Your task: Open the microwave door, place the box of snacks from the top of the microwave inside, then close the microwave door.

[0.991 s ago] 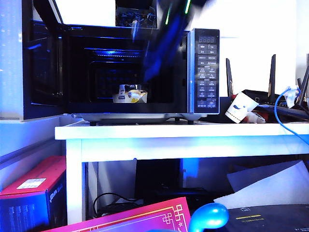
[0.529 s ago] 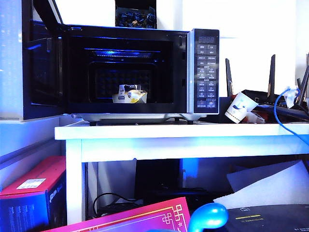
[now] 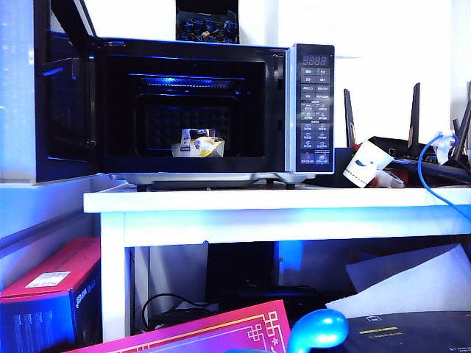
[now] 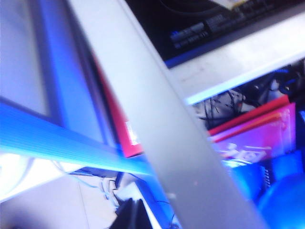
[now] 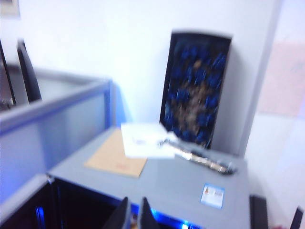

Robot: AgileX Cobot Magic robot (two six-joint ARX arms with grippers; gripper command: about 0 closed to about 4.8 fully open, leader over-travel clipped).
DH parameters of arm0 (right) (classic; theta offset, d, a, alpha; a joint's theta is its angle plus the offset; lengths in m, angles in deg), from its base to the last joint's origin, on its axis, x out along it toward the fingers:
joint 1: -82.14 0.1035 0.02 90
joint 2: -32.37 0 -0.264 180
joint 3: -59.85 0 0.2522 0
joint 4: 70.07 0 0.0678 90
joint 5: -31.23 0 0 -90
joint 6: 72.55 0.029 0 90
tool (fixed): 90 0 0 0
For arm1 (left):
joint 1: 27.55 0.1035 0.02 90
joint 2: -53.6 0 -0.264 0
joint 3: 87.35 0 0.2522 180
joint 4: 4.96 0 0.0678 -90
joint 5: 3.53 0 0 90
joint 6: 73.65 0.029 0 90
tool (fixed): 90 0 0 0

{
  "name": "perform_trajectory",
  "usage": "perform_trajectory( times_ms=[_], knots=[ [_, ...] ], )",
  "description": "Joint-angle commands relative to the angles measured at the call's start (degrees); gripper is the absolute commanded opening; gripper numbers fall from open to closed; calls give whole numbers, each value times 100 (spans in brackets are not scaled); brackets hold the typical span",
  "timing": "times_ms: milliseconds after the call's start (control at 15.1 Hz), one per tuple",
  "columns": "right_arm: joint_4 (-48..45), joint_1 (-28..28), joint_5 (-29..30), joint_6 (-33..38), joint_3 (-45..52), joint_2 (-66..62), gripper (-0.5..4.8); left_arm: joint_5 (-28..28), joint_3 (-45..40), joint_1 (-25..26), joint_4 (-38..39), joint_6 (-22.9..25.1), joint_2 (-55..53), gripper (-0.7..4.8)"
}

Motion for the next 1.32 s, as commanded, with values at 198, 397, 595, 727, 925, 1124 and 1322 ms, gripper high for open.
perform_trajectory(
  times_ms=[198, 397, 595, 727, 925, 1124, 1322],
  knots=[
    [-48, 9, -2, -2, -22, 341, 39, 1110, 4, -2, -105, -15, -420, -5],
    [-52, 9, 26, 0, -20, 424, 39, 1764, 4, -2, -424, -13, -612, -5],
    [-44, 9, 22, -2, -20, 466, 39, 2273, 4, -2, -866, 22, -758, -5],
    [-48, 9, 24, -2, -20, 468, 39, 3053, 4, -2, -1298, 20, -955, -5],
    [-52, 9, 22, -2, -20, 463, 39, 3543, 4, -4, -1930, 22, -1233, -5],
    [-55, 9, 24, -4, -20, 439, 39, 4214, 4, -4, -2752, 26, -1556, -5],
    [-96, 9, 22, -7, -20, 426, 39, 4771, 4, -9, -3611, 24, -1956, -5]
  ],
)
